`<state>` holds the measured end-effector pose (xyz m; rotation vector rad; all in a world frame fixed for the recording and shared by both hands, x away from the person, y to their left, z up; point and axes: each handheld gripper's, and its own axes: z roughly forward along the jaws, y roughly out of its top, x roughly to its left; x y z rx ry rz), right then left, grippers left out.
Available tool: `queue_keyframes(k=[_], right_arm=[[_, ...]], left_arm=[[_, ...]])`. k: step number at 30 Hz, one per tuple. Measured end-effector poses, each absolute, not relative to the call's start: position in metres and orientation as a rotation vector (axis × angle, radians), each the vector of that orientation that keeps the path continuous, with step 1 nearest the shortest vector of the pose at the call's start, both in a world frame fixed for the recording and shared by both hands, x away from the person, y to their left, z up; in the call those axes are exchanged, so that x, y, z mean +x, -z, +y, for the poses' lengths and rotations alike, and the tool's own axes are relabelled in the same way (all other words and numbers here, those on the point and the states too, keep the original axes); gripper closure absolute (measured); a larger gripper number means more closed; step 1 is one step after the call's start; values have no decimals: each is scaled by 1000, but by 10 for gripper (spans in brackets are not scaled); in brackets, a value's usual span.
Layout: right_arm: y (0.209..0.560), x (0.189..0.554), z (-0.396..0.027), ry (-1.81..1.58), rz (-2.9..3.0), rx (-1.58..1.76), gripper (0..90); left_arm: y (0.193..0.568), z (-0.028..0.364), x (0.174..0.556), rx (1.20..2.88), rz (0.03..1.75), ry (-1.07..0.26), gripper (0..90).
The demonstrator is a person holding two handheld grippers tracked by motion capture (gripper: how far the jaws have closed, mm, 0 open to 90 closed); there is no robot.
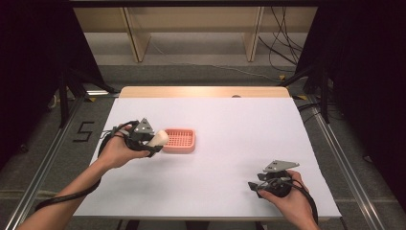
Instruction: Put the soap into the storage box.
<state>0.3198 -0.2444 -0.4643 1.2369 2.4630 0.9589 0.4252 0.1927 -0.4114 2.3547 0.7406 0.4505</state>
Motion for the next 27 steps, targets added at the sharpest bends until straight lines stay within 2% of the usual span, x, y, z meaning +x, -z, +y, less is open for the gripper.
queue_keyframes(k=[27], right_arm=[[467,320,-244,-978,2452,1209,492]], left_arm=[[413,179,447,2414,661,-481,496]])
